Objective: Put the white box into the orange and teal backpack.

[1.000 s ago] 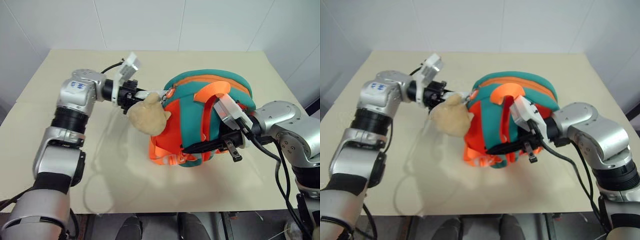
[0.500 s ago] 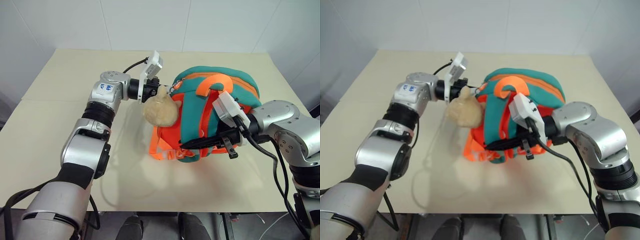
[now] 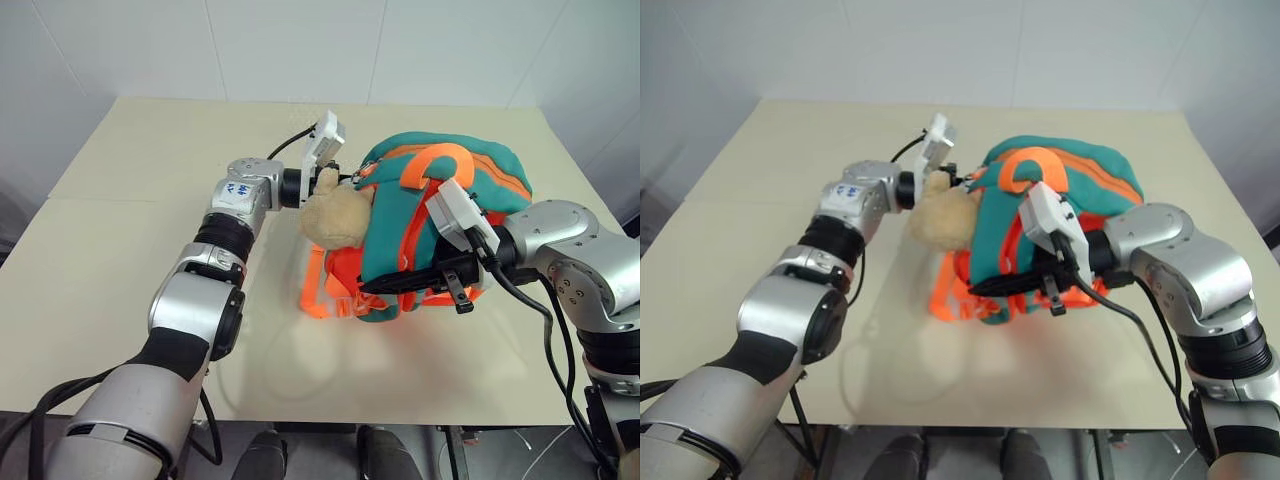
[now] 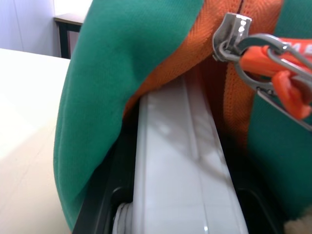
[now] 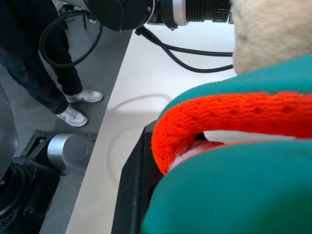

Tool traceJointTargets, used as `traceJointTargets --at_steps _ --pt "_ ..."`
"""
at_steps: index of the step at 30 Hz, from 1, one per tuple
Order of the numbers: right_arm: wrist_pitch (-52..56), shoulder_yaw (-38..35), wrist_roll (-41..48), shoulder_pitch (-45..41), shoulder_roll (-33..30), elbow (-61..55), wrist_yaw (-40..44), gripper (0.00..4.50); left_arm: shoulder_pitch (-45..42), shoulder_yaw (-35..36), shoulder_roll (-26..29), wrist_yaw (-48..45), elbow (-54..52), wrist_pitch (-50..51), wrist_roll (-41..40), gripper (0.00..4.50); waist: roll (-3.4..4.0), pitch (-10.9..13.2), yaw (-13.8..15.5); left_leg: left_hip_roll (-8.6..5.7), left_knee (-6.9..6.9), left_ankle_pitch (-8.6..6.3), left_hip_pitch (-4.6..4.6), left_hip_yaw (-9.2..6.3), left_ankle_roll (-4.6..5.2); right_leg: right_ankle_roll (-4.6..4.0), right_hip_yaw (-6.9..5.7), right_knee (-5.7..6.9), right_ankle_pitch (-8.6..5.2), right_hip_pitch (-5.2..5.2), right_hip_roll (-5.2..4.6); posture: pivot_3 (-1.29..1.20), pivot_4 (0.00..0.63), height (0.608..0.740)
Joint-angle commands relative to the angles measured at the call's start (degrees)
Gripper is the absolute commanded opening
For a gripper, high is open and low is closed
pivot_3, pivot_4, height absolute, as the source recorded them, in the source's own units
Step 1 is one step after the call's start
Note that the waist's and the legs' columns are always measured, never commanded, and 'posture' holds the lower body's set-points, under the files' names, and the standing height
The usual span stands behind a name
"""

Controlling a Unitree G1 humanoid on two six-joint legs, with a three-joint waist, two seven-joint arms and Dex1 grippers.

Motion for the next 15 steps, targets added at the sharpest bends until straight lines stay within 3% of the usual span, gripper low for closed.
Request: traceJointTargets --at_steps 1,7,15 --pt "-0.1 1.5 1.3 -0.7 1.0 -3.0 0.8 0.54 -2.3 1.3 -2.5 3.0 -1.1 -2.5 -0.1 1.35 0.0 0.0 0.0 0.0 0.01 0.0 0.0 0.0 0.0 0.0 0.0 -0.01 0.02 0.0 0.0 0.0 0.15 0.74" --pt "0.1 1.3 1.5 -0.2 1.4 -3.5 0.0 0.54 -5.3 9.8 -5.1 11.0 0.2 -4.5 -5.3 1.35 0.04 0.0 0.1 0.0 0.03 -0.01 -0.04 -0.01 0.02 0.01 0.0 -0.03 0.05 -0.02 0.0 0.0 0.15 0.74" --pt "0.3 1.1 1.3 0.1 1.8 -4.1 -0.2 0.54 -0.6 3.1 -8.1 8.1 2.9 -2.2 2.6 1.35 0.04 0.0 0.0 0.0 -0.01 -0.02 -0.23 0.03 0.02 0.01 -0.16 -0.09 0.05 -0.22 -0.04 0.0 0.15 0.74"
